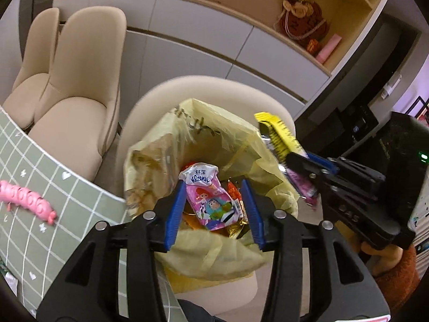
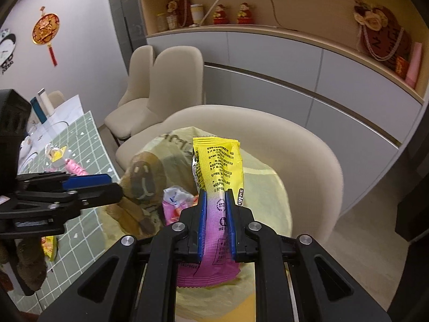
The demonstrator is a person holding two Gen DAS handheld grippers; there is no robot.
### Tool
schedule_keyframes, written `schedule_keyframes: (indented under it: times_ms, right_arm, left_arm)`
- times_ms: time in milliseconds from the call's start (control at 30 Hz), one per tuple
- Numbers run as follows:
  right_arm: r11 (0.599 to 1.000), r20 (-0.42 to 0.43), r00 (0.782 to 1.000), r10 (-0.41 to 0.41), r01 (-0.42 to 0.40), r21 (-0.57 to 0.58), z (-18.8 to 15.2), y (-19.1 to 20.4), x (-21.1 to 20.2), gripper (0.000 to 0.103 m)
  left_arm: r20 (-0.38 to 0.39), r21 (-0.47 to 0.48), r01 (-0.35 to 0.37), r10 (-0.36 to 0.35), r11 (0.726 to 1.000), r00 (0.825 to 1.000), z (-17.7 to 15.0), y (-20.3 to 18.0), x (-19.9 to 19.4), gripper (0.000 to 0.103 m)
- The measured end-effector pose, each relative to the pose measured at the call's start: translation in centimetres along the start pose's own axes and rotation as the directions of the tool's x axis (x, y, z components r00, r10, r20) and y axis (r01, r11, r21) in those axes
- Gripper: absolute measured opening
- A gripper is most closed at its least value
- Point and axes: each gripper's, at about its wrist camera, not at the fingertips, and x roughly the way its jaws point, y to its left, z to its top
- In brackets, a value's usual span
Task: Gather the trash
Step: 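Carry the tissue pack and wrapper to the trash bag and open both tools, then move both tools back over the remaining items on the table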
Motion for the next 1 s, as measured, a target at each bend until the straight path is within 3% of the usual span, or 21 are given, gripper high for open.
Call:
schedule_keyframes:
  times_ms: [233, 500, 600, 700, 1000]
  right_arm:
    - [0.999, -0.067, 0.997, 0.026, -0.028, -0.029, -0.4, 1.6, 3.1, 0.015]
    - [1.000, -0.192, 0.981, -0.005, 0.000, -0.025, -2.5, 1.7, 6.7, 0.015]
    - [1.000, -0.239, 0.971, -0.008, 0.001, -0.028, -3.2, 1.8, 7.5, 0.024]
    - [1.000, -0.218, 0.976, -0.013, 0.007, -0.029, -3.2, 2.0, 7.0, 0.038]
    - [0.998, -0.129, 0.990, -0.052, 0.047, -0.042, -2.2, 3.2, 3.5, 0.039]
  left_arm:
    - [0.052, -0.012, -0.063, 0.064, 0.998, 0.997, -2.2, 1.6, -3.7, 0.044]
    - [0.047, -0.072, -0.129, 0.133, 0.989, 0.990, -4.5, 4.1, -5.3, 0.044]
    - [0.044, -0.097, -0.140, 0.145, 0.985, 0.989, -5.3, 5.0, -5.8, 0.044]
    - [0.038, -0.112, -0.156, 0.161, 0.981, 0.986, -6.2, 5.7, -6.3, 0.044]
    - [0.020, -0.165, -0.275, 0.282, 0.947, 0.959, -9.6, 9.2, -8.3, 0.046]
